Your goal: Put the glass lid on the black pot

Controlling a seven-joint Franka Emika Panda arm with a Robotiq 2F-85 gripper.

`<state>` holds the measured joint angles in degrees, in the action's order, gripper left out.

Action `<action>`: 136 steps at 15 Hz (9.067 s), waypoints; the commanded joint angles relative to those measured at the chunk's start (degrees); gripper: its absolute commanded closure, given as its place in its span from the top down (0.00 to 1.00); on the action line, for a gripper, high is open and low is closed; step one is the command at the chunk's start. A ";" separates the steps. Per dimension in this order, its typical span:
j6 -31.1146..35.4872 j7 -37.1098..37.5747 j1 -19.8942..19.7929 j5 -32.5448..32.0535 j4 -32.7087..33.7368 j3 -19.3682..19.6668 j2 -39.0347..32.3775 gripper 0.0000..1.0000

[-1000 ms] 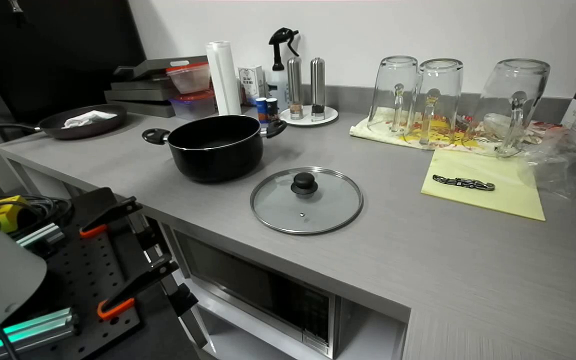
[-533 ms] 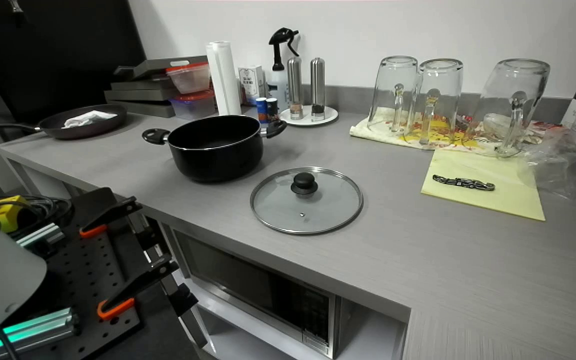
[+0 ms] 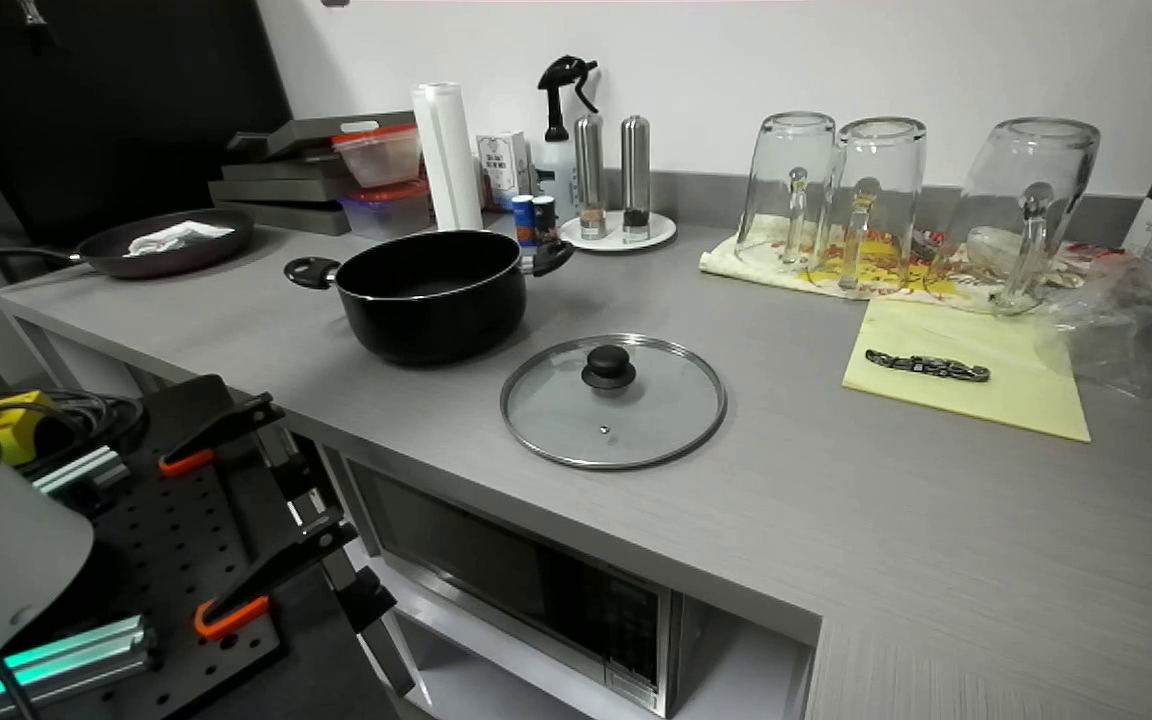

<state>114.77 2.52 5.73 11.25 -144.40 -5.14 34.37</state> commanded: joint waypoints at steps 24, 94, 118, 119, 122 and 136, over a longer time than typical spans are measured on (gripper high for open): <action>28.52 25.17 -10.09 -8.61 13.05 10.90 -49.38 1.00; 14.13 23.62 2.22 -17.51 10.98 -3.29 -33.41 0.25; 15.29 23.21 10.10 -22.38 21.24 -4.89 -48.82 0.25; 15.31 23.07 10.17 -22.29 21.51 -4.80 -49.16 0.25; 15.38 22.69 10.17 -22.03 22.21 -4.54 -49.83 0.25; 15.86 21.96 9.96 -21.60 21.20 -3.59 -49.57 0.25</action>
<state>130.84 25.50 14.85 -9.87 -123.40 -9.17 -15.68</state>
